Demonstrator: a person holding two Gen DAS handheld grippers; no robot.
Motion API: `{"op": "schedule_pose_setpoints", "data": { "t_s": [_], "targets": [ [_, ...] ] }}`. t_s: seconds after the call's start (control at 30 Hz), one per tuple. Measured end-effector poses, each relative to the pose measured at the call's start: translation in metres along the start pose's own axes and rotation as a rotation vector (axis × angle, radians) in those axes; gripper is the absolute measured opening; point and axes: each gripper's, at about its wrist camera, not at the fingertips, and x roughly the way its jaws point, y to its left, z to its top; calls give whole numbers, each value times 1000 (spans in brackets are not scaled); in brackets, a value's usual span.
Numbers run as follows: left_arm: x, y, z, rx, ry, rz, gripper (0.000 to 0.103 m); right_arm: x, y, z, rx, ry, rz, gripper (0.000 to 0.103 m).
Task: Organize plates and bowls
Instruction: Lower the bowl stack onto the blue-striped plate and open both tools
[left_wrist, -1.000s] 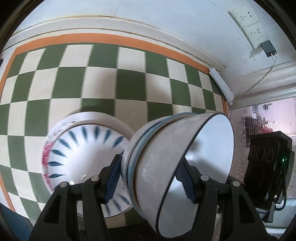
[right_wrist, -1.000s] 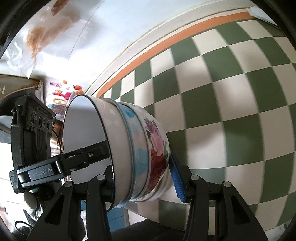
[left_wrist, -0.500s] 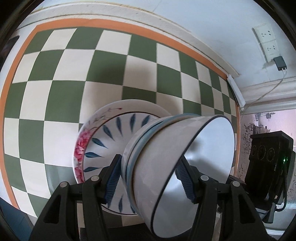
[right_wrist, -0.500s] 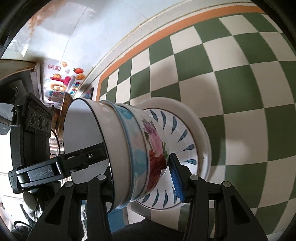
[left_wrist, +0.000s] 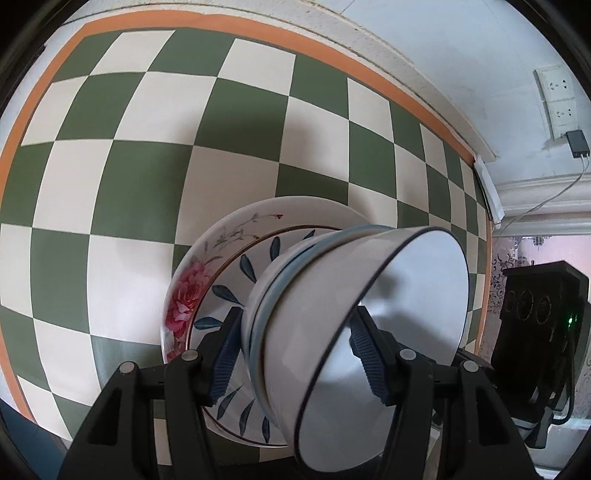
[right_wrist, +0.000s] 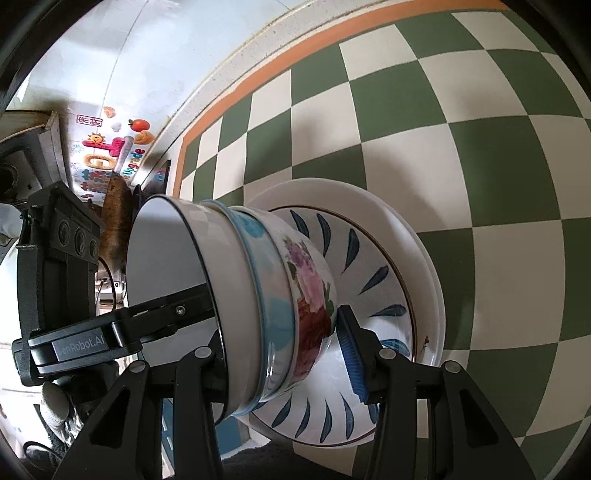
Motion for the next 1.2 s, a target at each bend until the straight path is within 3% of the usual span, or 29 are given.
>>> {"op": "schedule_pose_setpoints", "data": {
  "t_s": [0.2, 0.4, 0.67, 0.87, 1.07, 1.2],
  "targets": [
    [0, -1, -1, 10, 0, 13, 55, 0, 1, 1, 2, 10, -9, 48],
    [-4, -5, -4, 25, -16, 36, 55, -5, 10, 0, -36, 8, -71, 48],
    [-27, -11, -17, 85, -91, 155, 55, -20, 24, -10, -62, -23, -147, 48],
    [-53, -18, -41, 159, -157, 230, 57, -46, 46, -31, -106, -85, -235, 48],
    [-83, -23, -69, 199, -214, 238, 58, -79, 70, -66, -122, -149, -287, 49],
    [-105, -30, -90, 223, -268, 242, 65, -103, 88, -92, -146, -203, -317, 50]
  ]
}}
